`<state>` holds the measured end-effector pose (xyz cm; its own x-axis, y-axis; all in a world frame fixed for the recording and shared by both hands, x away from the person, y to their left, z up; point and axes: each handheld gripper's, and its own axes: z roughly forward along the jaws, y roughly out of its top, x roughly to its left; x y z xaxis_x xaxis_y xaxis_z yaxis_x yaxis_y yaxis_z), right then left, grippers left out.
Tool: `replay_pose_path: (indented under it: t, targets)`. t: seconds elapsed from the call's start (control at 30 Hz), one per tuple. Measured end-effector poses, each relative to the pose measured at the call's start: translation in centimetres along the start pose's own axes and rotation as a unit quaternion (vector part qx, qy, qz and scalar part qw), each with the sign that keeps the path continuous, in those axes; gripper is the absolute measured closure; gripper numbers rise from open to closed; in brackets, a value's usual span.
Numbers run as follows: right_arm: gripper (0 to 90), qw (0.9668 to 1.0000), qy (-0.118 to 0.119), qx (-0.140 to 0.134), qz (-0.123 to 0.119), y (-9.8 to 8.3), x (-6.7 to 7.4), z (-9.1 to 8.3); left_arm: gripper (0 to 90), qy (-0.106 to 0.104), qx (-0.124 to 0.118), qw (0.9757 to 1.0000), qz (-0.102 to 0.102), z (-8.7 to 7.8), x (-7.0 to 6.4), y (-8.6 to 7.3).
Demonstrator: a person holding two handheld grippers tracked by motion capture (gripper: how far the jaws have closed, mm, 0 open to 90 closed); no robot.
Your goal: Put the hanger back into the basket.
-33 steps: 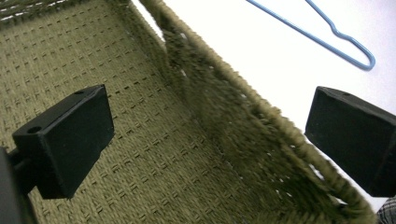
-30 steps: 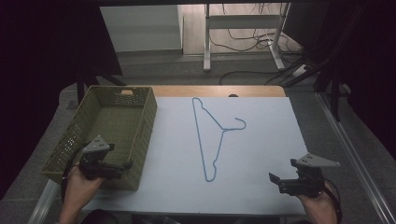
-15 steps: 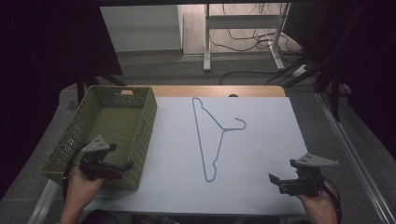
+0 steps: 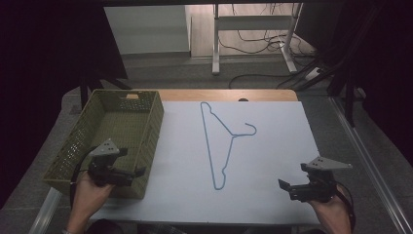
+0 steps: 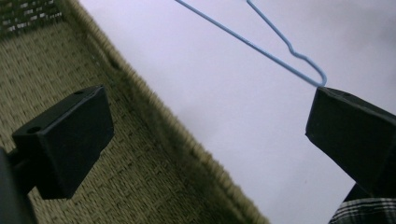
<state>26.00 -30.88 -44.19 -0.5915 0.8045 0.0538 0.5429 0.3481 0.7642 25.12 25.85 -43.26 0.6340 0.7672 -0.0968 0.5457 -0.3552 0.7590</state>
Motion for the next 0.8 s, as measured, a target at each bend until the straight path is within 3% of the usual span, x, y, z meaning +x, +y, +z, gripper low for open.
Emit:
replay_pose_path:
  t: [0.03, 0.23, 0.47, 0.6, 0.8]
  targets:
    - [0.0, 1.0, -0.001, 0.001, 0.0, 0.3, 0.0, 0.0, 1.5, 0.001, 0.001, 0.9999, 0.012, 0.2, -0.4, 0.4]
    - [0.0, 0.9999, -0.006, 0.008, 0.002, 1.3, -0.2, 0.1, 1.4, -0.017, 0.002, 0.9995, 0.028, 1.2, -1.5, 1.7]
    - [0.0, 0.9997, -0.019, 0.017, -0.004, 2.4, -0.5, 0.7, 1.2, -0.023, 0.004, 0.9985, 0.05, 2.9, -2.9, 3.4]
    - [0.0, 0.9996, -0.021, 0.02, -0.004, 2.9, -0.6, 1.0, 0.4, -0.019, 0.008, 0.9983, 0.053, 3.8, -3.5, 4.0]
    - [0.0, 0.9994, -0.024, 0.024, -0.005, 4.3, -0.6, 2.3, 0.0, -0.033, 0.009, 0.9971, 0.068, 5.5, -4.8, 5.5]
